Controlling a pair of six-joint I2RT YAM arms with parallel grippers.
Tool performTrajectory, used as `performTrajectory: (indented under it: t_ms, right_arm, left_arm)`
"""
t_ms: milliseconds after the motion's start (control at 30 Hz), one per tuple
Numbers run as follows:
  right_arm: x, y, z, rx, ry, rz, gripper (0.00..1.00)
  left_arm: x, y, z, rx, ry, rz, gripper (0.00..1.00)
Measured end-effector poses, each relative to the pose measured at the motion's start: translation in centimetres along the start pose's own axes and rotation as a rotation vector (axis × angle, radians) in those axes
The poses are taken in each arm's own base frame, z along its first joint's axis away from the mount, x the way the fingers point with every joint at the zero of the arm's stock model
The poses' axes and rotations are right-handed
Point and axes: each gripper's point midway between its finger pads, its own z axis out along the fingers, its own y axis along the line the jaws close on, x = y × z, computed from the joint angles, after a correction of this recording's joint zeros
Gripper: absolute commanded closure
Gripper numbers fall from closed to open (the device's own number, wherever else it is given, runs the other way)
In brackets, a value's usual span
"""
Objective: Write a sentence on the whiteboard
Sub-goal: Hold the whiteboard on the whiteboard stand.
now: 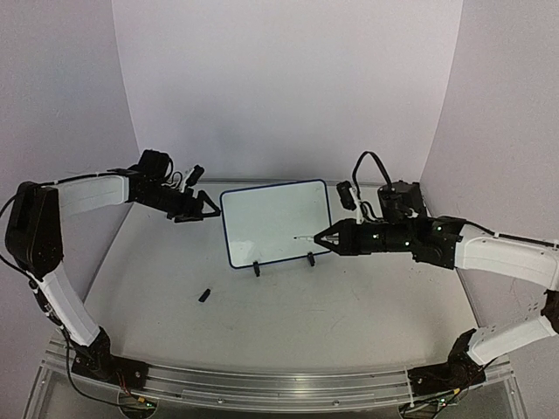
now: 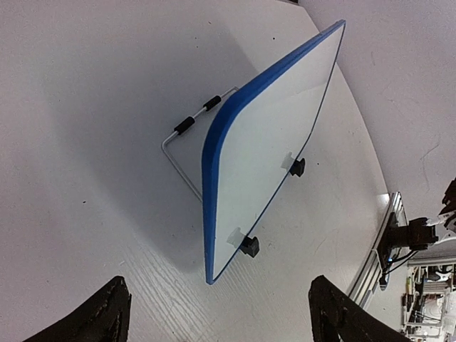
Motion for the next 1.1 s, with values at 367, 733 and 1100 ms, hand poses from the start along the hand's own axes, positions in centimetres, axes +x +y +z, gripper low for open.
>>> performTrajectory:
  t_ms: [367,733,1100]
  right_arm:
    - [-1.6,1.1,1.7,-0.037,-0.048,-0.004,1.0]
    - [-2.8,1.7,2.6,-0.054,-0.073,-0.013,1.0]
    - [-4.7,1.5,6.2,-0.035,-0.071,-0.037,1.0]
  left_arm:
    - [-2.4,0.6,2.6,0.056,0.01,0.087,0.23]
    - [-1.6,0.4,4.1,0.153,0.043,0.145,0.5]
    - [-1.8,-0.2,4.0,0.184,0.034,0.205,0.65]
